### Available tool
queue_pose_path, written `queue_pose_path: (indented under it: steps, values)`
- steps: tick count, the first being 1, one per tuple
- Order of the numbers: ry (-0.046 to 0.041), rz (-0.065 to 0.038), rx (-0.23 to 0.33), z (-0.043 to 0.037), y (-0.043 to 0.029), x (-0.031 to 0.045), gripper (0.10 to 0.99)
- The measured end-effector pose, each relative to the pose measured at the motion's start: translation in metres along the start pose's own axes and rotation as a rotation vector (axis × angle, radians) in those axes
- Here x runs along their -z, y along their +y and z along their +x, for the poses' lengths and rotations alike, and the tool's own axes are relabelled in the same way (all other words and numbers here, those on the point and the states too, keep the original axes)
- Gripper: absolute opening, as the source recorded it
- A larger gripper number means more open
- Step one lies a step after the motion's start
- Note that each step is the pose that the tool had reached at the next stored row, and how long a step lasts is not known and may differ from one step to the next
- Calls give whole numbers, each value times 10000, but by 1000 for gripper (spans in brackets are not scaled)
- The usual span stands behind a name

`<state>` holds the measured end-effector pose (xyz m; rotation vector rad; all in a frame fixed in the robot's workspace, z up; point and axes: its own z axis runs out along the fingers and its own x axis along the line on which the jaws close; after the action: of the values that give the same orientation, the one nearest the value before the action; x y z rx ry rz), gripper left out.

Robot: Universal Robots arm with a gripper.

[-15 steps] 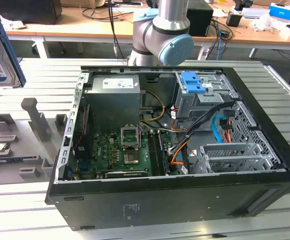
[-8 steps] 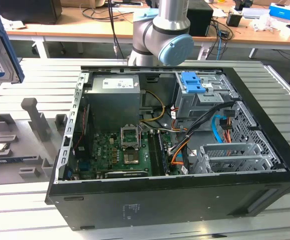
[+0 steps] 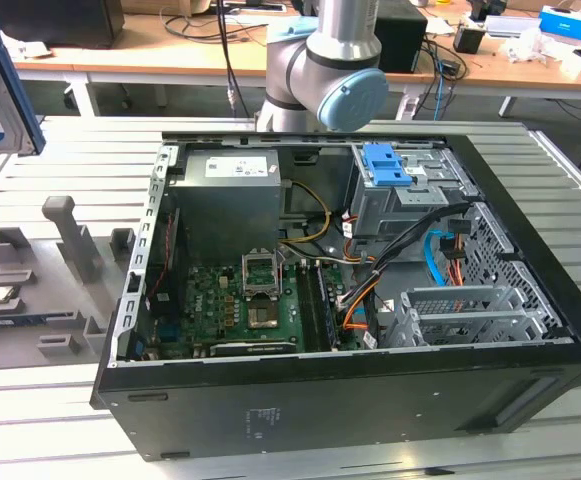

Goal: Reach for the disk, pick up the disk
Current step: 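Pick up the disk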

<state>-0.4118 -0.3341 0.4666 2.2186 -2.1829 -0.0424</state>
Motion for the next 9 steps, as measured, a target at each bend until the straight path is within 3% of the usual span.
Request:
queue_pose_path:
  steps: [9]
  values:
    - [0, -11, 0, 0, -8, 170, 369]
